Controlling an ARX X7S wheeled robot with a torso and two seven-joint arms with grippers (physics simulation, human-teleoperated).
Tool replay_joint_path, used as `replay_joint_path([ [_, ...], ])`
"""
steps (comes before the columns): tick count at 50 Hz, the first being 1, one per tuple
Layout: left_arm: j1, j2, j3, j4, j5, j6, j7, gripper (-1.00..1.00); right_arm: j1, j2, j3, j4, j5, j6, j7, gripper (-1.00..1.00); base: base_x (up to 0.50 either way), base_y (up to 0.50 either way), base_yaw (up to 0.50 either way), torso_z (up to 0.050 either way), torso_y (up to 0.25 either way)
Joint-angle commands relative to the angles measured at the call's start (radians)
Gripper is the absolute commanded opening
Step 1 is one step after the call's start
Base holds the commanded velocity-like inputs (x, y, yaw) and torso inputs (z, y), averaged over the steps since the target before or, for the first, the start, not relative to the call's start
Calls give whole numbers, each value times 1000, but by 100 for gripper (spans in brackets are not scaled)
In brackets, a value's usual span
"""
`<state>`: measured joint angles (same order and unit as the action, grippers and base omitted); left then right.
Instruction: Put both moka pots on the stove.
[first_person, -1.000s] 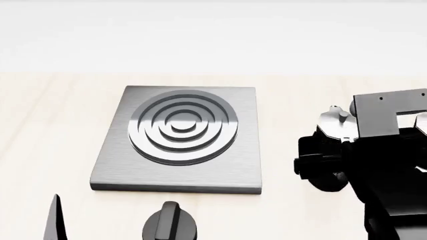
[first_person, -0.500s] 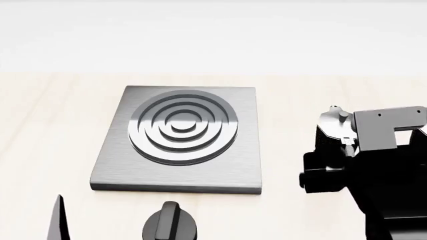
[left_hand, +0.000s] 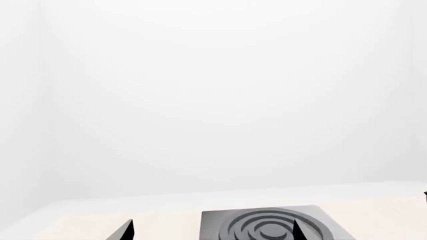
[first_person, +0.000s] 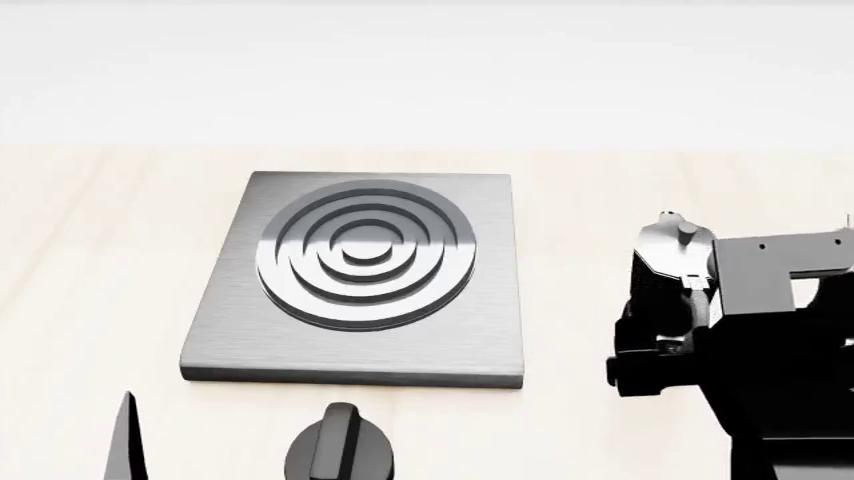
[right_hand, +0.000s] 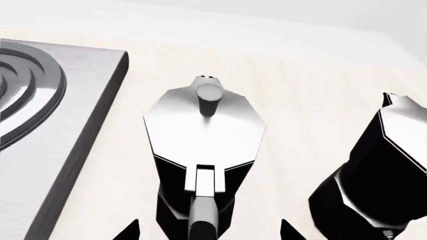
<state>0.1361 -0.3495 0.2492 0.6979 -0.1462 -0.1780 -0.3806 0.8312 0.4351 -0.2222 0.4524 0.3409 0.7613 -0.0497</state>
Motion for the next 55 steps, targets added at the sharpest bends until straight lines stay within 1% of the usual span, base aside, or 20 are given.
replay_joint_path([
  [1,-2,-3,5,-1,0,-1,-5,100,1,-8,-7,41,-6,-25,-5,100,0,0,0,0,0],
  [13,-1,-7,7,-4,-1,4,-8,100,-3,-9,-8,57,-7,-43,-8,100,0,0,0,0,0],
  [14,-1,-8,7,-3,-2,3,-8,100,-4,-9,-5,53,-7,-44,-2,-100,0,0,0,0,0],
  [26,-5,-10,11,-7,-3,3,-12,100,-9,-6,-5,51,-6,-53,-1,-100,0,0,0,0,0],
  [30,-8,-9,19,-10,3,2,-12,100,-22,-1,-3,18,-2,-48,3,-100,0,0,0,0,0],
  [39,-7,-11,20,-11,1,4,-16,100,-35,20,24,-146,26,21,39,-100,0,0,0,0,1],
  [45,-6,-14,21,-6,0,1,-18,100,-34,38,39,-310,53,96,65,-100,0,0,0,0,0],
  [49,-6,-15,23,-7,-1,2,-19,100,-30,41,38,-353,61,121,71,-100,0,0,0,0,3],
  [55,-6,-17,19,-8,-3,4,-21,100,-17,39,27,-355,55,111,68,-100,0,0,0,0,0],
])
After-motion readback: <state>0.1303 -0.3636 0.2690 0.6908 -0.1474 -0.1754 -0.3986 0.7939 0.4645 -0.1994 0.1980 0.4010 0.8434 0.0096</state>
